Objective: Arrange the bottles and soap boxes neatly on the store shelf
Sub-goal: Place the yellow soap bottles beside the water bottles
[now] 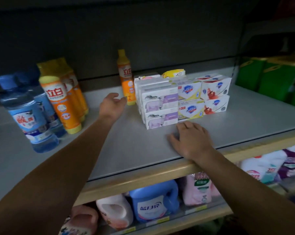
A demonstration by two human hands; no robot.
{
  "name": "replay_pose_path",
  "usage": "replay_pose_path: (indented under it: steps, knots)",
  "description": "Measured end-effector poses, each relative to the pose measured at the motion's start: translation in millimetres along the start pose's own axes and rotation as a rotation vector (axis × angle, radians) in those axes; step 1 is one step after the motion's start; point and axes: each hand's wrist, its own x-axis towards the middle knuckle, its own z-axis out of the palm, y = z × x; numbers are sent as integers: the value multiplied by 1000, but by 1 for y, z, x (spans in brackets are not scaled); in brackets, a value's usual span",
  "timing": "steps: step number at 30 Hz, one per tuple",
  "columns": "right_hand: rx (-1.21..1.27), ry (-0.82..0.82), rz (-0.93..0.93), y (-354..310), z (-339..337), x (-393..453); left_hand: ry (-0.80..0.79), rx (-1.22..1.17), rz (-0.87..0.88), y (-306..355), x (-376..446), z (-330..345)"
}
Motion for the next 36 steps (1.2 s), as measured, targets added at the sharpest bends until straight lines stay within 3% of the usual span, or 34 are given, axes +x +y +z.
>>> replay_pose_path:
  steps: [7, 14, 20, 23, 28, 36]
  knots:
    - [20, 18, 1, 0, 1, 2, 54, -137, -68, -14, 64, 52]
    - [27, 40, 11, 0, 4, 4, 36, -245, -4, -33, 98, 84]
    - [25, 41, 6, 0, 3, 3, 115, 20, 12, -35, 110, 88]
    - [21, 38, 4, -1, 3, 2, 142, 104, -2, -31, 105, 87]
    - [21, 29, 21, 0, 4, 4, 86, 42, -27, -28, 79, 74]
    - [7, -3, 46, -1, 1, 4, -58, 43, 83, -29, -22, 11]
